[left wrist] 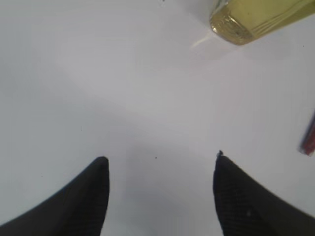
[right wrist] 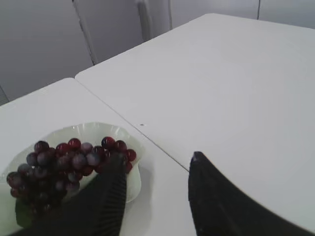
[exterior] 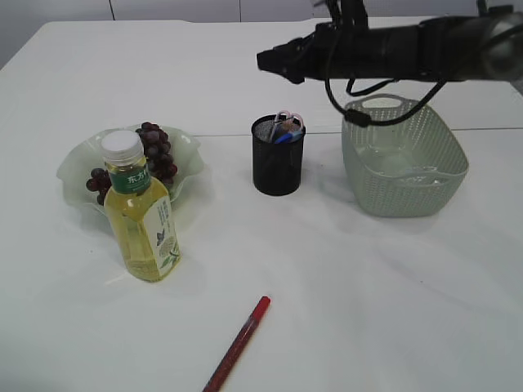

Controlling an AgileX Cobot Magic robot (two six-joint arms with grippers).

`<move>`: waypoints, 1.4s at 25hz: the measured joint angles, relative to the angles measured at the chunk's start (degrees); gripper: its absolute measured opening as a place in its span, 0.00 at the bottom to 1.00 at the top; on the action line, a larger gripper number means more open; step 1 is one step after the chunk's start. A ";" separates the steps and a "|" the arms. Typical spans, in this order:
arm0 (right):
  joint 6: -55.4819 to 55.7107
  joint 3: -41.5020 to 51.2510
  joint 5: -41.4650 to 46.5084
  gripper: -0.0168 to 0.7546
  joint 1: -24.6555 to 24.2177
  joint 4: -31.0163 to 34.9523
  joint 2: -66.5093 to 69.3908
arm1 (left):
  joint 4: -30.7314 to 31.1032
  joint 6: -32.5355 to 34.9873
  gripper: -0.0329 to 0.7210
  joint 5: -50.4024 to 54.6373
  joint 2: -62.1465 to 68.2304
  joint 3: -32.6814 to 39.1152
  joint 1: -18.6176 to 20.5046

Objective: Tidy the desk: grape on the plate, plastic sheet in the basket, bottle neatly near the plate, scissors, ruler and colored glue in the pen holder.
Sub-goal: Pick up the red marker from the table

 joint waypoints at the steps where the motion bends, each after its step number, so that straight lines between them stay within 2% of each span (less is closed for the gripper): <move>1: 2.95 0.00 -1.07 0.43 0.00 -2.39 -1.84 | 0.00 0.00 0.69 0.28 0.00 0.00 0.00; 3: 13.07 0.00 -2.35 0.43 0.00 -10.09 -5.74 | 0.00 0.00 0.69 0.67 0.00 0.00 0.00; 5: 25.31 0.00 -2.14 0.43 0.00 -21.89 -10.12 | 0.00 0.00 0.69 0.74 0.00 0.00 0.00; 8: 45.07 0.00 3.15 0.43 0.00 -37.51 -15.21 | 0.00 0.00 0.69 0.82 0.00 0.00 0.00; 10: 55.61 0.00 8.13 0.43 0.11 -45.01 -17.56 | 0.00 0.00 0.69 0.82 0.00 0.00 0.00; 16: 74.01 0.00 18.65 0.43 3.15 -60.74 -21.35 | 0.00 0.00 0.69 0.82 0.00 0.00 0.00; 22: 92.05 0.00 26.44 0.43 12.69 -76.45 -21.42 | 0.00 0.00 0.69 0.82 0.00 0.00 0.00; 25: 97.53 0.00 27.82 0.43 18.45 -82.22 -21.42 | 0.00 0.00 0.69 0.82 0.00 0.00 0.00; 29: 100.92 0.56 28.07 0.43 23.78 -84.43 -21.47 | 0.00 0.00 0.69 0.82 0.00 0.00 0.00; 35: 103.58 8.39 28.07 0.43 25.15 -84.18 -21.92 | 0.00 0.00 0.69 0.72 0.00 0.00 0.00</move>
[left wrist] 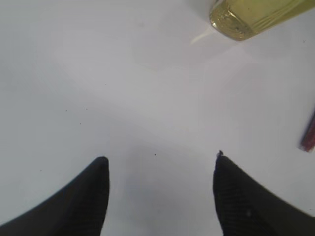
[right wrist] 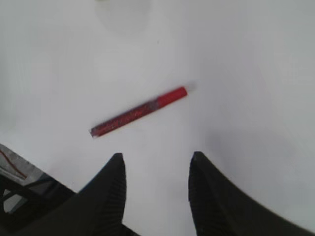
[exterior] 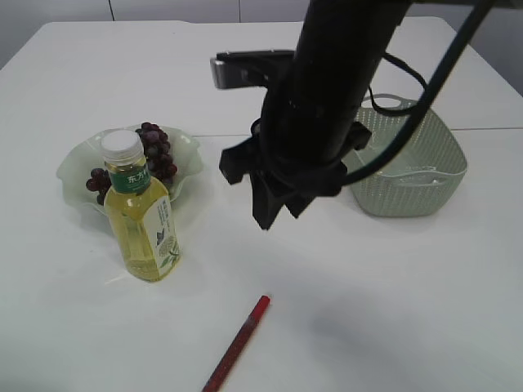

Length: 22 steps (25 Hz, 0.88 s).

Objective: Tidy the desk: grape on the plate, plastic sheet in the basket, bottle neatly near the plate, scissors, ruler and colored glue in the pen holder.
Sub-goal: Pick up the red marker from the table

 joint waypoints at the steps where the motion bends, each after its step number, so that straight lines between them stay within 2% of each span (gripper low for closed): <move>1: 0.11 1.99 0.00 0.43 0.00 0.65 -0.30 | 0.00 0.00 0.69 0.00 0.00 0.00 0.00; 5: 1.96 10.92 -2.05 0.43 0.14 4.40 -1.64 | 0.00 0.00 0.69 0.00 0.00 0.00 0.00; 9: 7.00 19.08 -9.44 0.43 1.34 9.33 -2.17 | 0.00 0.00 0.69 0.00 0.00 0.00 0.00; 13: 17.88 22.49 -18.58 0.43 3.54 12.53 -2.17 | 0.00 0.00 0.69 0.00 0.00 0.00 0.00; 17: 32.30 22.68 -26.06 0.43 5.19 12.14 -2.17 | 0.00 0.00 0.69 0.00 0.00 0.00 0.00; 22: 49.95 22.68 -28.90 0.43 5.80 4.55 -0.81 | 0.00 0.00 0.69 -1.28 0.00 0.00 0.00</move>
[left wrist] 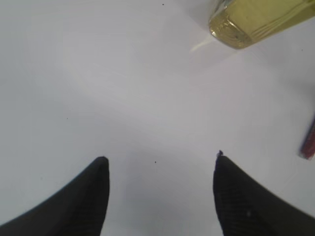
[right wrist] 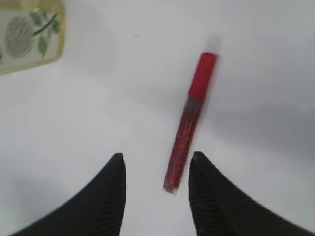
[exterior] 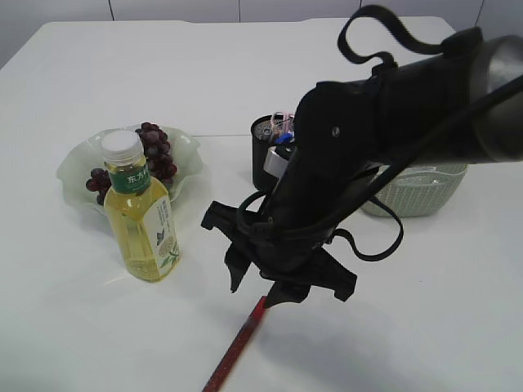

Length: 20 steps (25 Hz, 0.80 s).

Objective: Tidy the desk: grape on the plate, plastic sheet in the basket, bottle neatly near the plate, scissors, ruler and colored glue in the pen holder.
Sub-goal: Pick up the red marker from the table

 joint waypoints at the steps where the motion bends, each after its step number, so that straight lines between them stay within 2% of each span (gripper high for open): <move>1: 3.42 0.00 0.00 0.43 0.00 -1.25 0.76 | 0.00 0.00 0.69 -0.14 0.00 0.00 0.00; 6: 12.00 0.00 -0.46 0.43 0.00 -4.56 3.70 | 0.00 0.00 0.69 -0.36 0.00 0.00 0.00; 20: 16.70 0.00 -1.67 0.43 0.92 -6.31 6.35 | 0.00 0.00 0.69 -1.98 0.00 0.00 0.00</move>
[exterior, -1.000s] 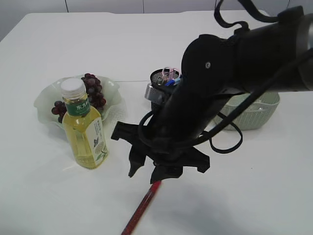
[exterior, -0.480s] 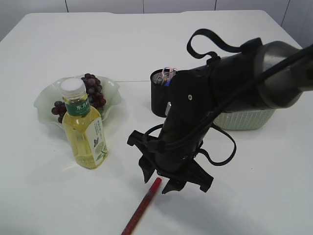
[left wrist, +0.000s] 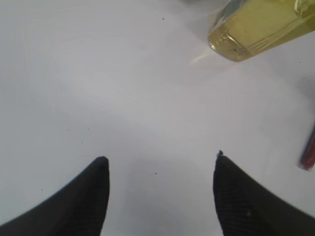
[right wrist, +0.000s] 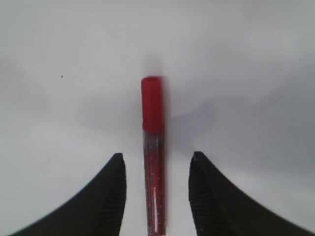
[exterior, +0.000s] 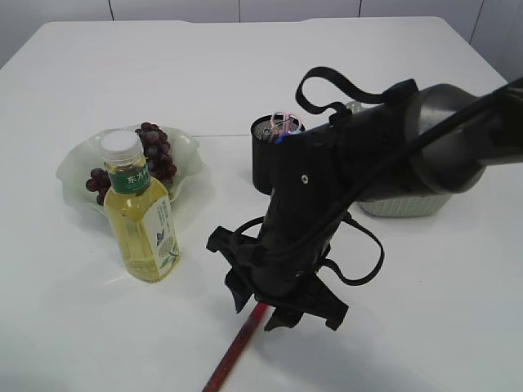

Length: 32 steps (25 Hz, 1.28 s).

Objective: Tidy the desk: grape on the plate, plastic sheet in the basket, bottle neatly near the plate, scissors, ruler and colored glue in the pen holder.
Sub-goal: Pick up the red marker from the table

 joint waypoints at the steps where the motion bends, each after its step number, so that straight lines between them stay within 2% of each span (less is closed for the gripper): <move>1: 0.00 0.00 -0.24 0.43 0.63 -0.11 0.00 | 0.00 0.00 0.69 -0.12 0.00 0.00 0.00; 6: 2.01 0.00 -0.50 0.43 2.10 -1.27 0.92 | 0.00 0.00 0.69 -0.91 0.00 0.00 0.00; 20: 5.26 -3.03 -0.85 0.43 2.10 -4.45 4.30 | -0.03 0.00 0.69 -1.13 0.00 0.00 0.00; 24: 5.29 -6.12 1.63 0.43 2.10 -6.21 6.27 | -0.03 0.00 0.69 -1.13 0.00 0.00 0.00; 32: 5.29 -6.51 4.70 0.43 2.10 -7.40 7.86 | -0.13 0.00 0.69 -1.13 0.00 0.00 0.00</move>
